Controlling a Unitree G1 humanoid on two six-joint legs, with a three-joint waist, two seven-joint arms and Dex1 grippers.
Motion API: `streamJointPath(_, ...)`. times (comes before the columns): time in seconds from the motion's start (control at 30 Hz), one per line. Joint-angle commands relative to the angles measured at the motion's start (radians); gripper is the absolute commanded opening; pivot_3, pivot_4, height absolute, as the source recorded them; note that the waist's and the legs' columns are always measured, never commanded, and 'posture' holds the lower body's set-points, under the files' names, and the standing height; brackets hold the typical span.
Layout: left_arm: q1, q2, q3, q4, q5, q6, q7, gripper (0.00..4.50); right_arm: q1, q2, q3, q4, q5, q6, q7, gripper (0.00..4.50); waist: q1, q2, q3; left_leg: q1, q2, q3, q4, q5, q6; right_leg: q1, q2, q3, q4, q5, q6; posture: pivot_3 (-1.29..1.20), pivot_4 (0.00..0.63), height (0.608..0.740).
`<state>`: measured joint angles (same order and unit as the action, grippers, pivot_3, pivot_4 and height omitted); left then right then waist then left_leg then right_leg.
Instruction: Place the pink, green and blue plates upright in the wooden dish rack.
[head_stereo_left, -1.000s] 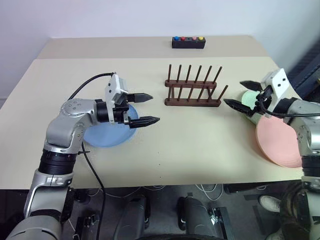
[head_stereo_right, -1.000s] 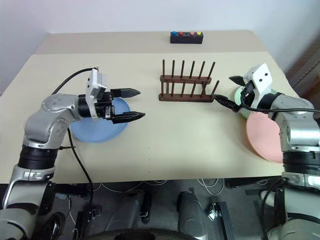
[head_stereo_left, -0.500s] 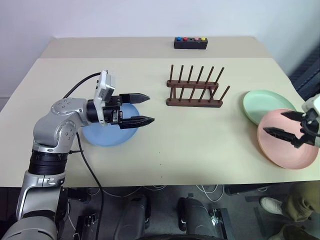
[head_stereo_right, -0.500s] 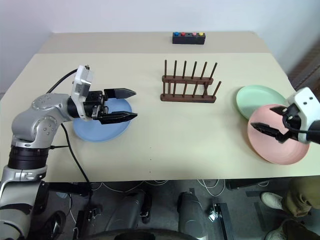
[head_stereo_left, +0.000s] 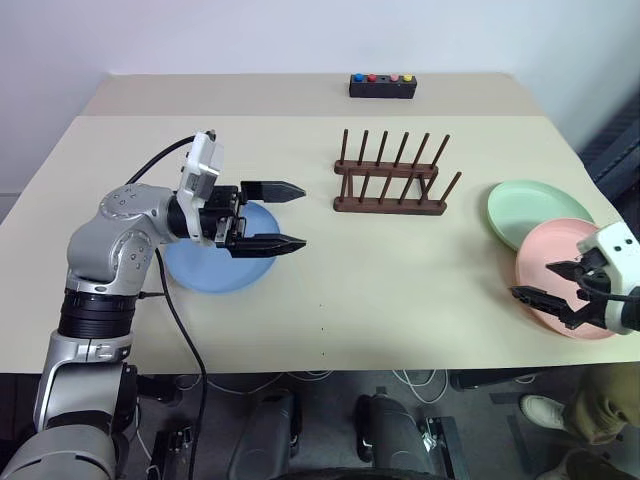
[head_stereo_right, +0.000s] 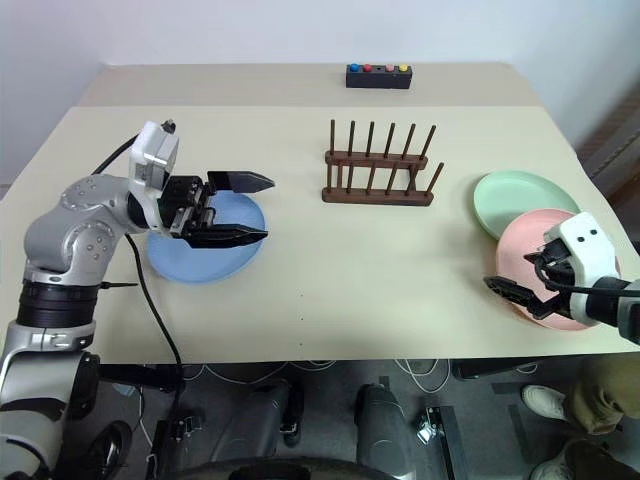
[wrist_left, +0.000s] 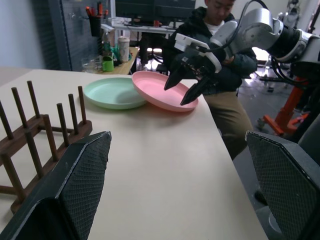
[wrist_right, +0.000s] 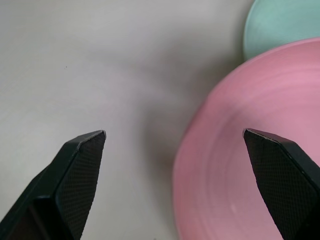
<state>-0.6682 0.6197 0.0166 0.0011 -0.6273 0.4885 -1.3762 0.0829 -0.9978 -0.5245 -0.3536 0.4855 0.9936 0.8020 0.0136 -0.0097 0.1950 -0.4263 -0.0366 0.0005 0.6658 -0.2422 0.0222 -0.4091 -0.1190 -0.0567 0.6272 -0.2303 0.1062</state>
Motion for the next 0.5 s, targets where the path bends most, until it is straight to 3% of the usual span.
streamJointPath(0.03, 0.006, 0.002, -0.01, -0.004, 0.031, -0.058, -0.011, 4.42, -0.007, 0.014, 0.008, -0.029, 0.004, 0.012, -0.031, 4.5, 0.0, 0.0, 0.0, 0.0, 0.0, 0.0, 0.0, 0.0, 0.0, 0.0, 0.0, 0.0, 0.0, 0.0, 0.0, 0.0, 0.15, 0.735)
streamJointPath(0.3, 0.017, 0.01, -0.01, -0.022, 0.04, -0.079, 0.005, 4.42, -0.014, 0.061, 0.127, 0.067, -0.121, -0.126, -0.131, 4.5, 0.0, 0.0, 0.0, 0.0, 0.0, 0.0, 0.0, 0.0, 0.0, 0.0, 0.0, 0.0, 0.0, 0.0, 0.0, 0.0, 0.15, 0.735)
streamJointPath(0.5, 0.017, 0.016, -0.008, -0.027, 0.044, -0.084, 0.013, 4.5, -0.036, 0.068, 0.157, 0.077, -0.138, -0.149, -0.139, 1.67, -0.001, 0.0, 0.0, 0.0, 0.0, 0.0, 0.0, 0.0, 0.0, 0.0, 0.001, 0.0, 0.0, 0.001, 0.001, 0.0, 0.15, 0.735)
